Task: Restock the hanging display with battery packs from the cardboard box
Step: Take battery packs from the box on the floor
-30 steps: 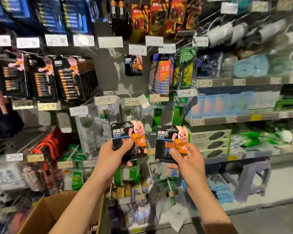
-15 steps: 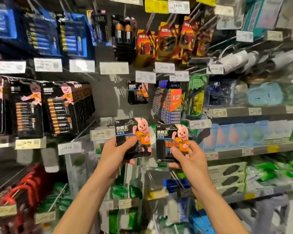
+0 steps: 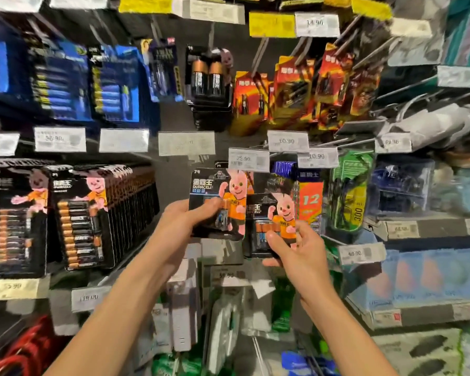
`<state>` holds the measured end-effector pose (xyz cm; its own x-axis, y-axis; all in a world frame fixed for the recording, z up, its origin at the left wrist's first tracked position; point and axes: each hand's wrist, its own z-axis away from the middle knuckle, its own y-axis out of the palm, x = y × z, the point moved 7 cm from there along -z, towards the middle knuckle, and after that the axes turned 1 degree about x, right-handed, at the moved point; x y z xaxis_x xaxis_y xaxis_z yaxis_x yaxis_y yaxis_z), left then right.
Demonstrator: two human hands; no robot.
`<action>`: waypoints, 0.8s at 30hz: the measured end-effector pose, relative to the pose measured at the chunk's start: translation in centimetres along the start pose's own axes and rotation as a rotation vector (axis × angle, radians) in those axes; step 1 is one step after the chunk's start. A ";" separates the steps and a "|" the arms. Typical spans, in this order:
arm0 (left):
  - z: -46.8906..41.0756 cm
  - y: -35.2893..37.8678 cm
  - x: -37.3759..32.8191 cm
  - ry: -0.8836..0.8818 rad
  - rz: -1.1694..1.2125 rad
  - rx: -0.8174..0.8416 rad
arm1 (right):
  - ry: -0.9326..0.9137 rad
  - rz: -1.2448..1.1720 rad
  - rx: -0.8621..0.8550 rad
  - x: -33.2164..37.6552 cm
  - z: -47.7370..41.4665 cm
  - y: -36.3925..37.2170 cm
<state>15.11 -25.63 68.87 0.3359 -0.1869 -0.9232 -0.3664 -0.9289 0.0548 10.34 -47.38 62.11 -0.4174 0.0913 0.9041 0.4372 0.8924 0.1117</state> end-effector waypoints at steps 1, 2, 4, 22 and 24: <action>-0.6 0.4 -0.5 0.009 0.010 0.003 | -0.009 -0.013 0.018 0.1 -0.7 0.2; -1.1 0.8 -1.0 0.016 0.032 0.001 | -0.017 -0.027 0.042 0.3 -1.2 0.5; -2.0 1.8 -2.0 0.003 0.084 0.001 | -0.063 -0.048 0.100 0.9 -2.2 1.1; -3.2 2.9 -6.6 0.039 0.404 -0.150 | -0.270 -0.141 0.271 3.6 -6.5 4.7; -3.3 2.6 -6.7 0.050 0.376 -0.141 | -0.305 -0.111 0.232 3.8 -6.7 5.4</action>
<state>14.80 -27.89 76.45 0.2441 -0.5338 -0.8096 -0.3504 -0.8270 0.4396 16.47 -45.18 68.98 -0.6846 0.0847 0.7240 0.1995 0.9771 0.0743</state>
